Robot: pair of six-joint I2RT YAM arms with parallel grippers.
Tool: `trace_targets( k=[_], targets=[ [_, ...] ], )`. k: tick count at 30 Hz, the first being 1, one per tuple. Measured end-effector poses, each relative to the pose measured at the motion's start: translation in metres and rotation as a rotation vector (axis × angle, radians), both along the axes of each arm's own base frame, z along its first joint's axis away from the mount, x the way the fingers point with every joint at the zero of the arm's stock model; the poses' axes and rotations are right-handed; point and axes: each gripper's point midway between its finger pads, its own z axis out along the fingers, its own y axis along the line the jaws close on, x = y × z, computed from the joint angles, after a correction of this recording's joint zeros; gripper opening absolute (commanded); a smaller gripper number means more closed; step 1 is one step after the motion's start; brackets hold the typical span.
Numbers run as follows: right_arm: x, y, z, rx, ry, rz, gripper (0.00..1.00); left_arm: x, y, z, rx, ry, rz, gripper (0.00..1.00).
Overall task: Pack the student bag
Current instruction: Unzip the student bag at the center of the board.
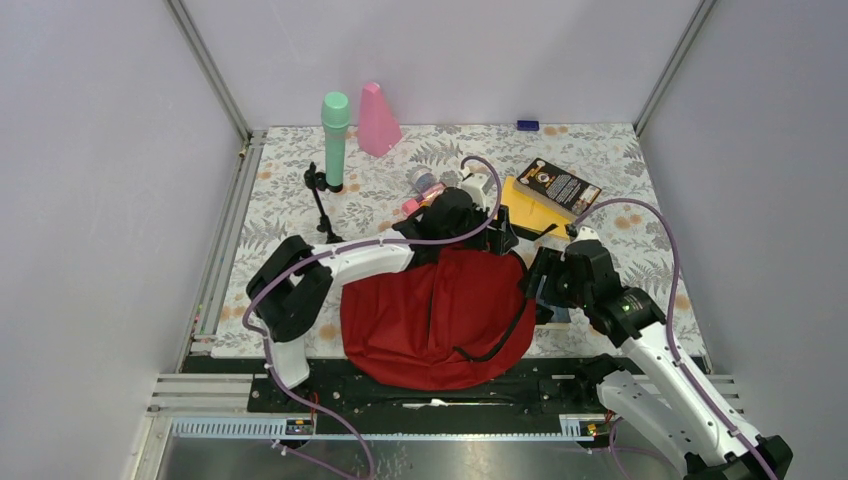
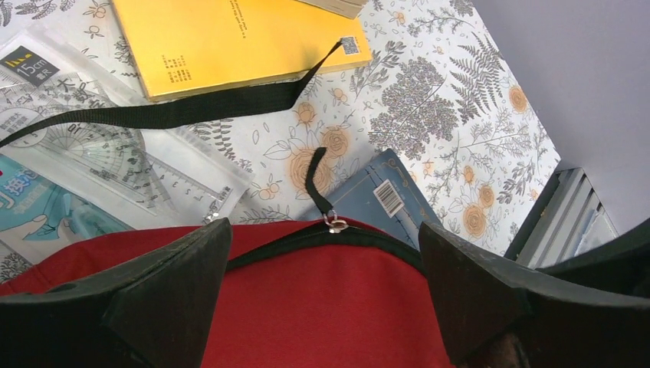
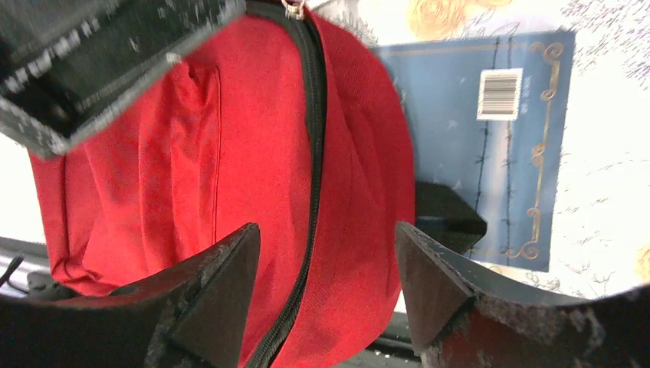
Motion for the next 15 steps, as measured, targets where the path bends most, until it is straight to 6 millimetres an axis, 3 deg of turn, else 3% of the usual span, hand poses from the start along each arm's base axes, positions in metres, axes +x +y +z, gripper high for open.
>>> trace_targets(
  k=[4, 11, 15],
  targets=[
    [-0.012, 0.007, -0.009, 0.033, 0.062, 0.029, 0.72, 0.007, 0.000, -0.006, 0.000, 0.017, -0.013, 0.94],
    [-0.018, 0.013, -0.017, 0.049, 0.117, 0.053, 0.72, 0.008, -0.019, -0.019, 0.001, 0.031, -0.096, 0.94],
    [-0.018, 0.014, -0.022, 0.045, 0.141, 0.056, 0.72, 0.008, -0.024, -0.028, 0.023, 0.035, -0.125, 0.84]
  ],
)
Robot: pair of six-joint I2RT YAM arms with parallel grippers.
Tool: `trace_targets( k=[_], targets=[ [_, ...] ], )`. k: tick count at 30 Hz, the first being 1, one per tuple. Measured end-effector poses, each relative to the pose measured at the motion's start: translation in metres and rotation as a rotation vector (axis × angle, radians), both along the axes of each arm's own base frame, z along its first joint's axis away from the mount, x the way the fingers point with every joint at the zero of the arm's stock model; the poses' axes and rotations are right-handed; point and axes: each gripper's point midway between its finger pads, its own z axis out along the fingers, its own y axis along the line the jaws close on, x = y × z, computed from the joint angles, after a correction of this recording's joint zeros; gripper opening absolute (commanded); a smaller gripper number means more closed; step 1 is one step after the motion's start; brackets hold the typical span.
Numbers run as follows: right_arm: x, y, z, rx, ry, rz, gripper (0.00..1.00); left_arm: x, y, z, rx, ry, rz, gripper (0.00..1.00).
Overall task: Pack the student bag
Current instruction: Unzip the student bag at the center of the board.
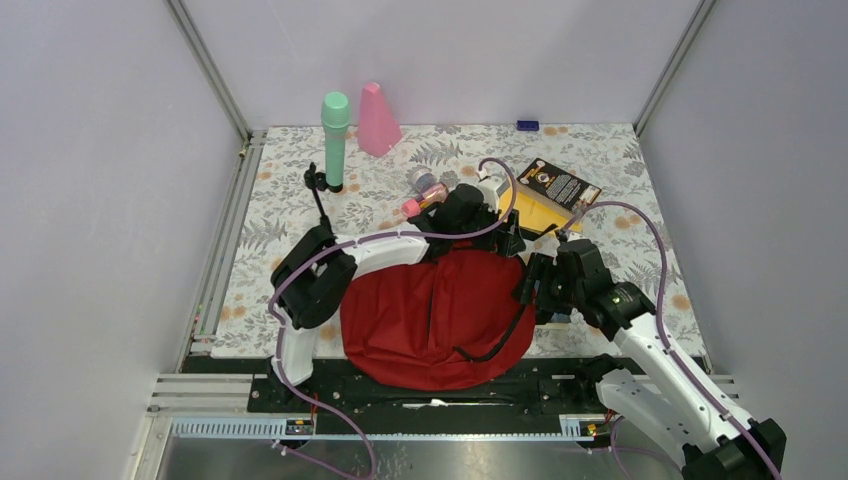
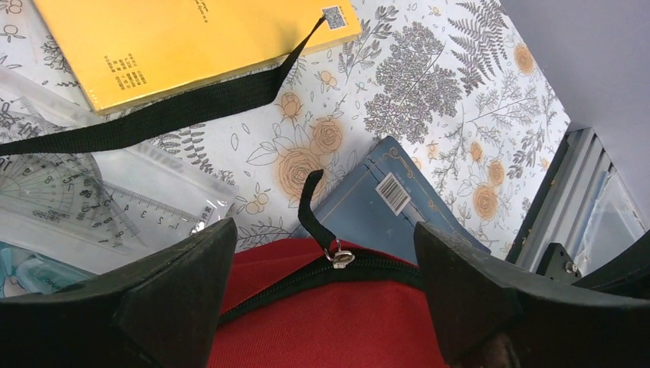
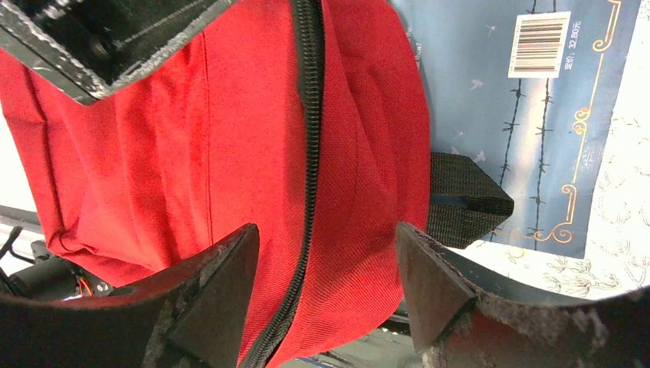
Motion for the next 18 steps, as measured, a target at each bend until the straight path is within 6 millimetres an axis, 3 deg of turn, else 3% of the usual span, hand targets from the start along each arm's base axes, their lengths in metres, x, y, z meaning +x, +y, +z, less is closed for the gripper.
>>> trace_targets(
  k=[5, 14, 16, 18],
  targets=[
    [-0.002, -0.001, -0.009, -0.014, 0.031, -0.001, 0.68, 0.003, -0.002, -0.003, 0.016, -0.017, -0.013, 0.69],
    [-0.003, -0.001, -0.013, -0.017, 0.042, -0.003, 0.71, 0.011, -0.010, -0.008, 0.020, -0.032, -0.020, 0.60],
    [-0.003, -0.001, -0.013, -0.018, 0.043, -0.003, 0.71, 0.011, -0.011, -0.011, 0.023, -0.029, -0.021, 0.51],
    [-0.003, -0.001, -0.014, -0.019, 0.046, -0.003, 0.71, 0.011, -0.011, -0.012, 0.024, -0.026, -0.021, 0.34]
  ],
)
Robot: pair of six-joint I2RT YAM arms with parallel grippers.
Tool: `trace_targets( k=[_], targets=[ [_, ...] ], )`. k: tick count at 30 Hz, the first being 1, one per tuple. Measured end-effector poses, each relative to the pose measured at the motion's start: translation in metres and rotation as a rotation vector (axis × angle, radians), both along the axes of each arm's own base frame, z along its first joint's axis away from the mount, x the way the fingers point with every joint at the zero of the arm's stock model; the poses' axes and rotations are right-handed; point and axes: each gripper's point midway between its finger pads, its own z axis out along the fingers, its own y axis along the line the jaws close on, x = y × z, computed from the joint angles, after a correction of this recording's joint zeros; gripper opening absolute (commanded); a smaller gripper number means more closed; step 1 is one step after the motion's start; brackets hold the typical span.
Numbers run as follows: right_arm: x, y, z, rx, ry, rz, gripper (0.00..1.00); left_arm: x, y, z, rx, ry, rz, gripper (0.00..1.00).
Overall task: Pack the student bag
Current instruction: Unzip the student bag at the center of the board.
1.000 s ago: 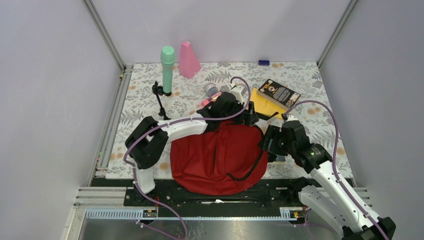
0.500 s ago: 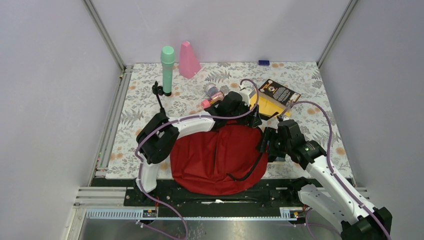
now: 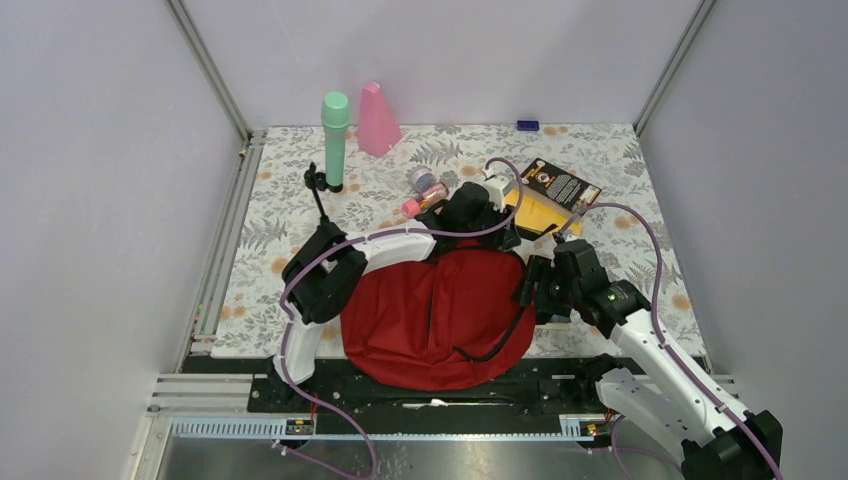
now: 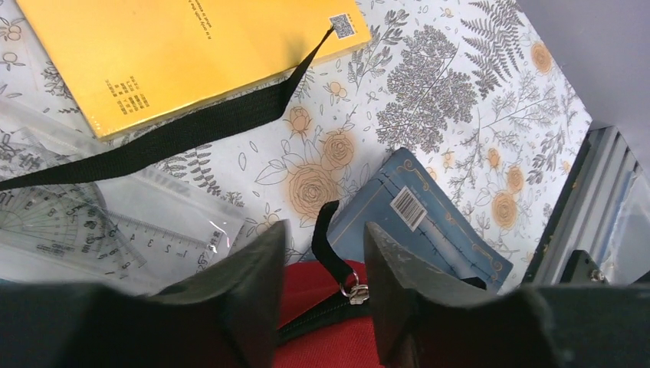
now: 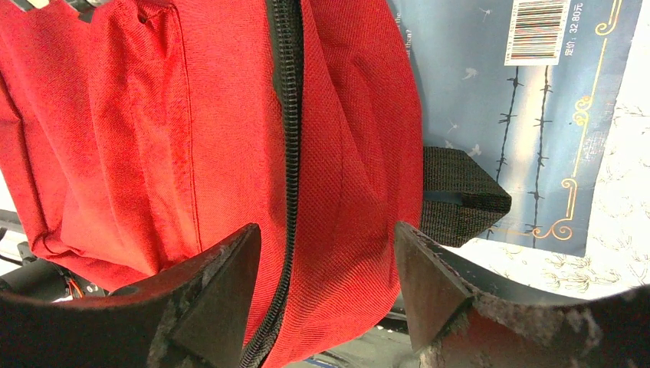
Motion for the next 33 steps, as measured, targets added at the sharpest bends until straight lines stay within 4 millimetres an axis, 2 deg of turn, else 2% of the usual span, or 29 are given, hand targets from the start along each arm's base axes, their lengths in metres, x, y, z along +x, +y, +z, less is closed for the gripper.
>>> trace_targets(
  k=[4, 6, 11, 14, 16, 22, 26, 33],
  targets=[
    [0.002, 0.001, -0.002, -0.002, 0.004, 0.000, 0.68, 0.000, -0.001, 0.001, -0.003, -0.001, -0.004, 0.10],
    [0.003, 0.001, -0.002, -0.002, 0.004, 0.000, 0.59, 0.000, -0.001, 0.001, -0.004, -0.001, -0.004, 0.01],
    [0.004, 0.002, -0.003, -0.005, 0.006, -0.001, 0.23, 0.001, -0.002, 0.002, -0.008, -0.004, -0.003, 0.00],
    [0.004, 0.001, -0.004, -0.009, 0.008, -0.001, 0.07, 0.001, -0.001, 0.001, -0.010, -0.007, -0.002, 0.00],
    [0.005, 0.001, -0.005, -0.013, 0.009, -0.001, 0.00, 0.000, 0.000, -0.001, -0.006, -0.005, -0.001, 0.00],
    [0.005, 0.000, -0.007, -0.021, 0.013, -0.003, 0.00, 0.001, 0.004, -0.009, 0.008, -0.005, 0.018, 0.00],
    [0.005, -0.002, -0.009, -0.027, 0.012, -0.008, 0.00, -0.003, 0.015, -0.013, 0.005, -0.008, 0.060, 0.00],
    [0.006, -0.003, -0.010, -0.032, 0.005, -0.014, 0.00, -0.005, 0.028, 0.005, -0.058, -0.031, 0.135, 0.00]
  ],
)
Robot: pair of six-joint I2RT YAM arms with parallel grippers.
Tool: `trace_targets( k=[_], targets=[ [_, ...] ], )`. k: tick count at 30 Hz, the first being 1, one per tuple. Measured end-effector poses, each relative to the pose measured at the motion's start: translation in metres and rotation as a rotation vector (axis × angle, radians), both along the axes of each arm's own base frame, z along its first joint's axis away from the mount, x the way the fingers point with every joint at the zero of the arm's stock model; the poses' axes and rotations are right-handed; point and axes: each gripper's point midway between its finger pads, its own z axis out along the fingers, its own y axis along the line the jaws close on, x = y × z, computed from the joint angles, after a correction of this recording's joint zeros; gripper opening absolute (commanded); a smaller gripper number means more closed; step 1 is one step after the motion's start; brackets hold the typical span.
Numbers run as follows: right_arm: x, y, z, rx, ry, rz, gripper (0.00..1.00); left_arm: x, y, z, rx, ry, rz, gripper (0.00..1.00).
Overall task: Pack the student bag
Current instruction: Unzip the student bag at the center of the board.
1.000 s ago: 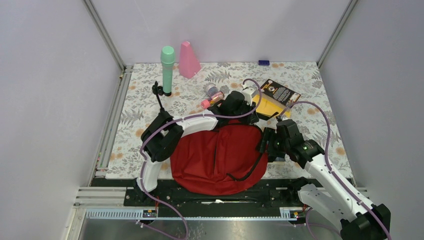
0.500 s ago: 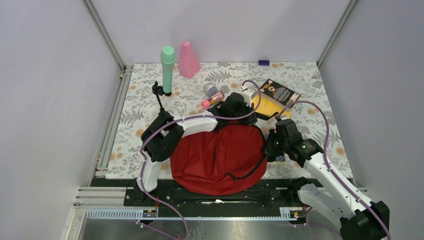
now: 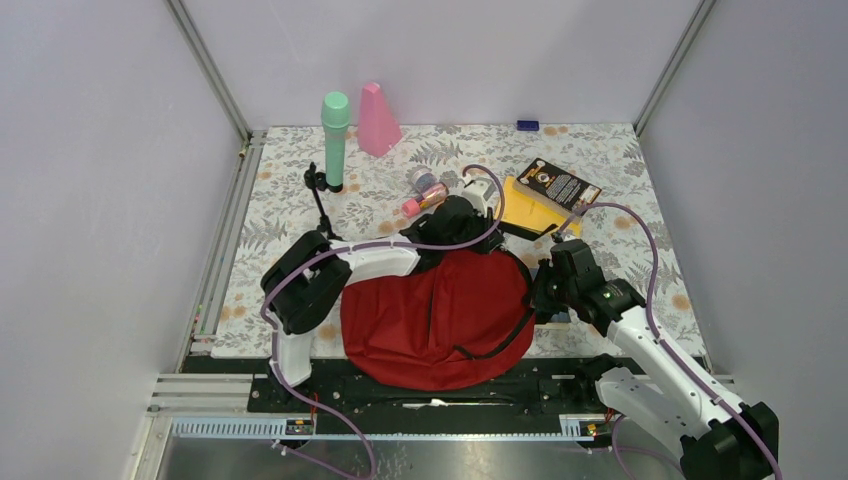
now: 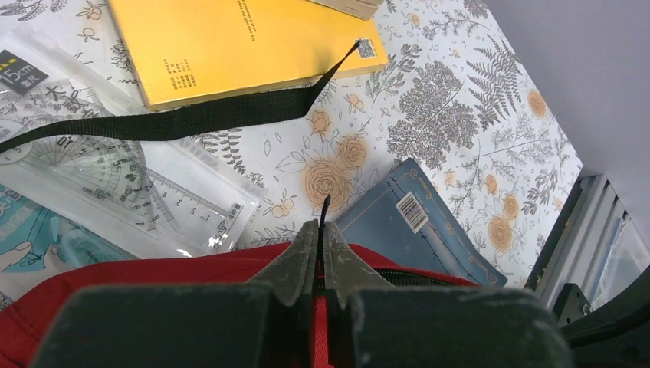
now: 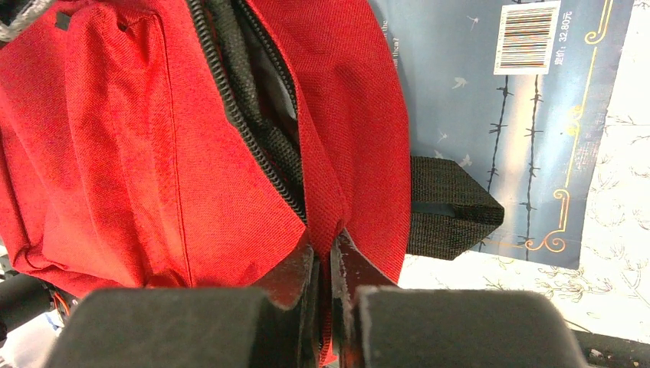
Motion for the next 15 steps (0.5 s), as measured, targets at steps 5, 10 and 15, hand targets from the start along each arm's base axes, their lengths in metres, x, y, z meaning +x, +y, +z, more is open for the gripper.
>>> trace_targets(
  k=[5, 10, 15],
  targets=[
    [0.000, 0.000, 0.000, 0.001, -0.002, -0.001, 0.00, 0.004, 0.003, 0.003, -0.020, -0.007, 0.036, 0.00],
    [0.000, 0.000, 0.000, 0.002, -0.007, -0.001, 0.00, 0.009, 0.010, -0.002, -0.005, -0.013, 0.087, 0.00],
    [0.000, 0.000, 0.000, 0.004, -0.011, -0.001, 0.00, 0.011, 0.022, -0.002, -0.009, -0.018, 0.150, 0.00]
  ],
)
